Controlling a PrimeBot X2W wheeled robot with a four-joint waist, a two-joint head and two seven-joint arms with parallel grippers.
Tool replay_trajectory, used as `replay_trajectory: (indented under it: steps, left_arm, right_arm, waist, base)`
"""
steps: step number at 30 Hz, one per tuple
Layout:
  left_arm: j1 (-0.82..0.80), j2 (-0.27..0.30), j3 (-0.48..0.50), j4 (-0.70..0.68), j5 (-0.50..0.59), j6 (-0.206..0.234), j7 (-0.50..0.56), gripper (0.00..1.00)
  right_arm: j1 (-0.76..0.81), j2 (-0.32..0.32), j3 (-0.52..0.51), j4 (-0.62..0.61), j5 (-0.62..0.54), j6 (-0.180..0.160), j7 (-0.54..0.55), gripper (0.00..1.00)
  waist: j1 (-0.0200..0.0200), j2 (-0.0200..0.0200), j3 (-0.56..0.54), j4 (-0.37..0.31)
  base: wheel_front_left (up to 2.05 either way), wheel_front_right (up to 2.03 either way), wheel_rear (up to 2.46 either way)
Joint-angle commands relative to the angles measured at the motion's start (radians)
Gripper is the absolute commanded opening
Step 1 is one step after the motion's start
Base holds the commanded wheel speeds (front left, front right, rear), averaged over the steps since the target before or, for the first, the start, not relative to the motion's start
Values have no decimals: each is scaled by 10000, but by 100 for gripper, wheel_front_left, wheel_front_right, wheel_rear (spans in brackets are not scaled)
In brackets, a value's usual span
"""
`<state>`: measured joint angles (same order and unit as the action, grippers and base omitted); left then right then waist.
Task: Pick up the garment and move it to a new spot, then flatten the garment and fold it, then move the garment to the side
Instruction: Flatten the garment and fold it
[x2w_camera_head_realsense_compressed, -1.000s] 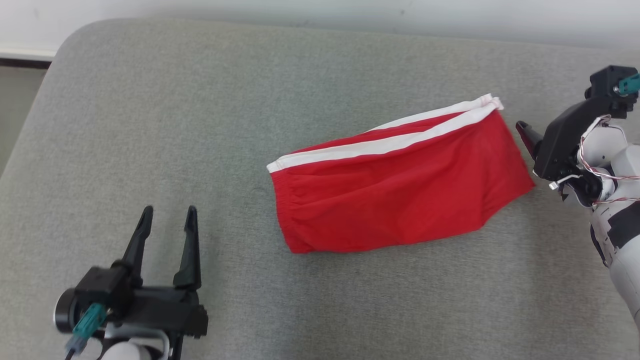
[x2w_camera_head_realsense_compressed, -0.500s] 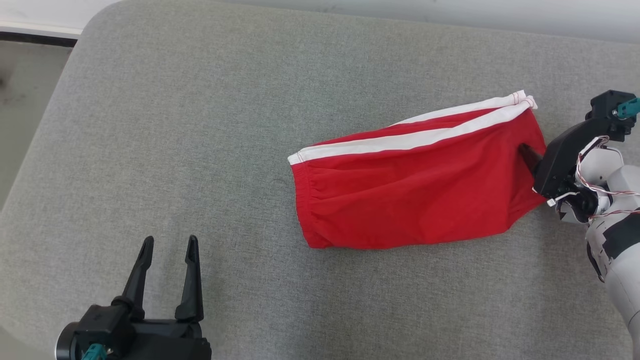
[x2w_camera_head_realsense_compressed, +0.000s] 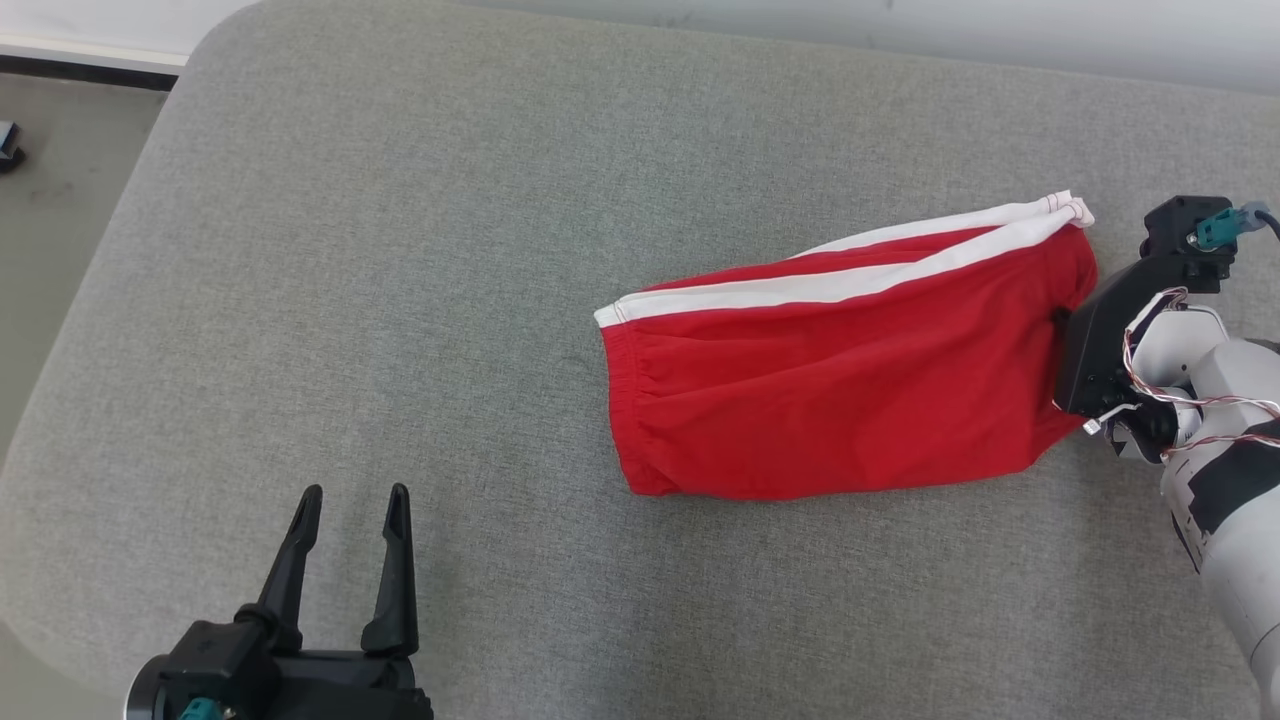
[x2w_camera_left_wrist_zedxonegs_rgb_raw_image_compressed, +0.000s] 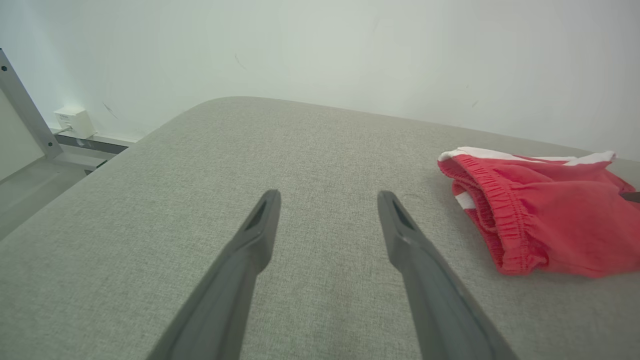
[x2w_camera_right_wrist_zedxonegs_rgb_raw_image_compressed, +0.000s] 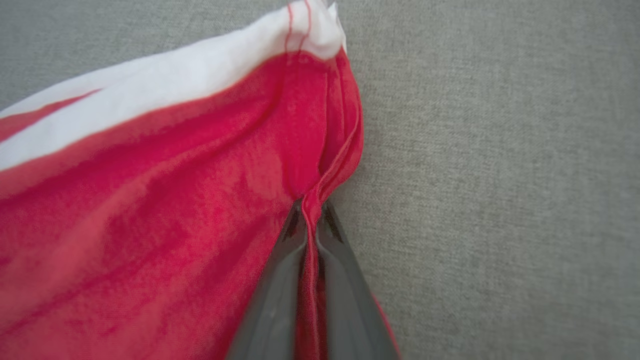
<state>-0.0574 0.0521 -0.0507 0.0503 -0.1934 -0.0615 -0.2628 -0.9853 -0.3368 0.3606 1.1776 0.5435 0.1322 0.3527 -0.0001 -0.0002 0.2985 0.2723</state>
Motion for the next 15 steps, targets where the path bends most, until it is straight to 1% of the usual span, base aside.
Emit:
replay_trajectory:
  steps: [1, 5, 8, 15]
  left_arm:
    - [68, -15, 28, -27, -87, 29, -16, 100]
    - [-66, -15, 45, 23, -154, 68, -16, 100]
    - [-112, -15, 85, 54, -118, 102, -18, 100]
    - [109, -14, 241, 53, -36, 19, -17, 100]
  right_arm:
    - [516, 40, 106, 358, -130, -35, 124, 0]
    - [240, -211, 14, 296, -240, -44, -383, 0]
    - [310, -333, -136, 229, -218, -42, -840, 0]
    - [792, -621, -372, 46, -148, -35, -1615, 0]
  waist:
    - [1, 2, 31, -17]
    - [1, 2, -1, -128]
    - [1, 2, -195, -309]
    - [1, 2, -731, -1046]
  base:
    - [0, 0, 0]
    - [0, 0, 0]
    - [0, 0, 0]
    - [0, 0, 0]
